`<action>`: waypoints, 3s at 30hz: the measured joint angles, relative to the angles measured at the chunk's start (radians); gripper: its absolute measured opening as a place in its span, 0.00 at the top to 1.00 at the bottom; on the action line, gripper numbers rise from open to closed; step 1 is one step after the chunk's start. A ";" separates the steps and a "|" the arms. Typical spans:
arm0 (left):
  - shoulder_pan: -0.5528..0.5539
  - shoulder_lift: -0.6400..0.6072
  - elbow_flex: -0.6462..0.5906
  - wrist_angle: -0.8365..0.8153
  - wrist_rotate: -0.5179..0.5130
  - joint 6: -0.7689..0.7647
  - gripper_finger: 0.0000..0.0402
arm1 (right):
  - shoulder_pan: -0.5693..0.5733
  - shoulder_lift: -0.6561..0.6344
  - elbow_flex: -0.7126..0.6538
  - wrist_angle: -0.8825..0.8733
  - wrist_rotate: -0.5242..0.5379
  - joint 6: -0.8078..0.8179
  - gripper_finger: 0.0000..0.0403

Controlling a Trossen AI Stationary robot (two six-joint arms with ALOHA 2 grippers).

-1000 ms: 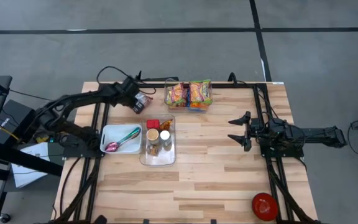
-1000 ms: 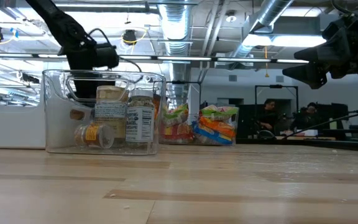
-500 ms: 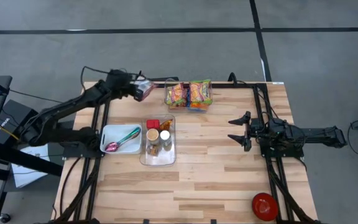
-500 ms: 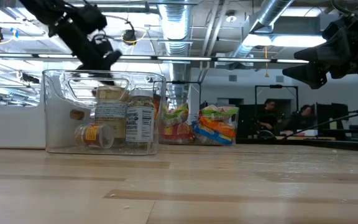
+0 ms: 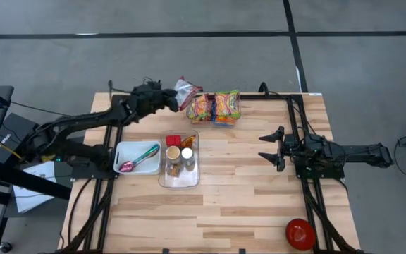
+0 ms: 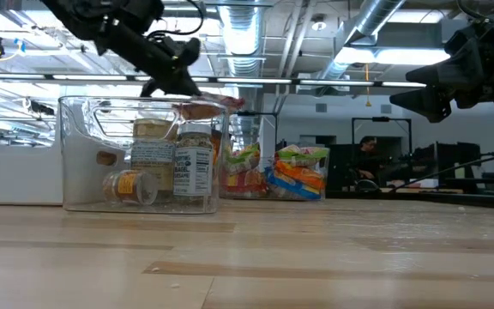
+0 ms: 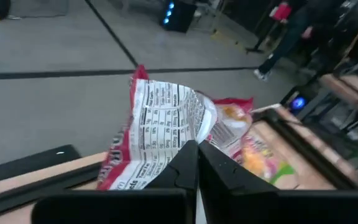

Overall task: Pick & Place Food Item
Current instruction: Put the red noodle pack into the top transparent bin

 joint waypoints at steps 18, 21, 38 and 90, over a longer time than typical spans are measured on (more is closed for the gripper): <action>-0.173 0.318 0.000 0.461 -0.280 -0.291 1.00 | 0.000 0.000 0.000 0.000 0.000 0.000 0.18; -0.196 0.348 0.001 0.537 -0.292 -0.308 1.00 | 0.000 0.000 0.000 0.000 0.000 0.000 0.18; -0.223 0.433 0.001 0.629 -0.336 -0.362 1.00 | 0.000 0.000 0.000 0.000 0.000 0.000 0.18; -0.207 0.084 0.023 -0.121 0.074 0.579 0.94 | 0.000 0.000 0.000 0.000 0.000 0.000 0.18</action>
